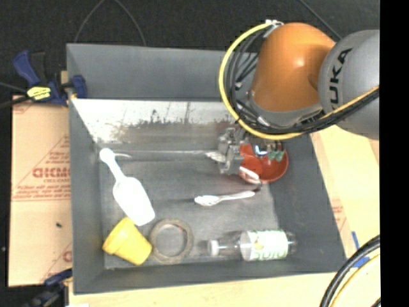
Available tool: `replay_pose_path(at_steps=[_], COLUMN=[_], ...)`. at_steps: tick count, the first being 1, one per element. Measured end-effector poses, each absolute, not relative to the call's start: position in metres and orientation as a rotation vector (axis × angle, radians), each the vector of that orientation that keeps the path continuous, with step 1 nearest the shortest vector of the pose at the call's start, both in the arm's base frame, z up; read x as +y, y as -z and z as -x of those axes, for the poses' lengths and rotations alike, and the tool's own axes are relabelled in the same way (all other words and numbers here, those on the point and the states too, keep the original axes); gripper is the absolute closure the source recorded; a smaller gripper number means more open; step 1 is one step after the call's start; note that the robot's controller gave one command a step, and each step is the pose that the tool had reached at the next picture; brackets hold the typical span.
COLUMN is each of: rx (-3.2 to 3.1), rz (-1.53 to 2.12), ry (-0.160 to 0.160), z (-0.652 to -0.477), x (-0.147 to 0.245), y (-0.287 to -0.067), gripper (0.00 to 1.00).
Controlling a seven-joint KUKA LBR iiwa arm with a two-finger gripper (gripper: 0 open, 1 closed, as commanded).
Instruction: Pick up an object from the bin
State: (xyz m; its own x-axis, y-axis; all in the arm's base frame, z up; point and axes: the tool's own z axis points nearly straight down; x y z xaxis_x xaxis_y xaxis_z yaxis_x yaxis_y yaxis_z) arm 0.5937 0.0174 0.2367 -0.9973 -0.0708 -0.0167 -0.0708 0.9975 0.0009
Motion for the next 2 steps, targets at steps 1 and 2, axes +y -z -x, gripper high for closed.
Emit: replay_pose_path(at_steps=[1, 2], rx=[3.113, 3.047], rz=[0.115, 0.63], ry=[-0.002, 0.005], z=[-0.597, -0.644], x=[0.018, 0.035], y=[-0.258, -0.256], gripper=[1.0, 1.0])
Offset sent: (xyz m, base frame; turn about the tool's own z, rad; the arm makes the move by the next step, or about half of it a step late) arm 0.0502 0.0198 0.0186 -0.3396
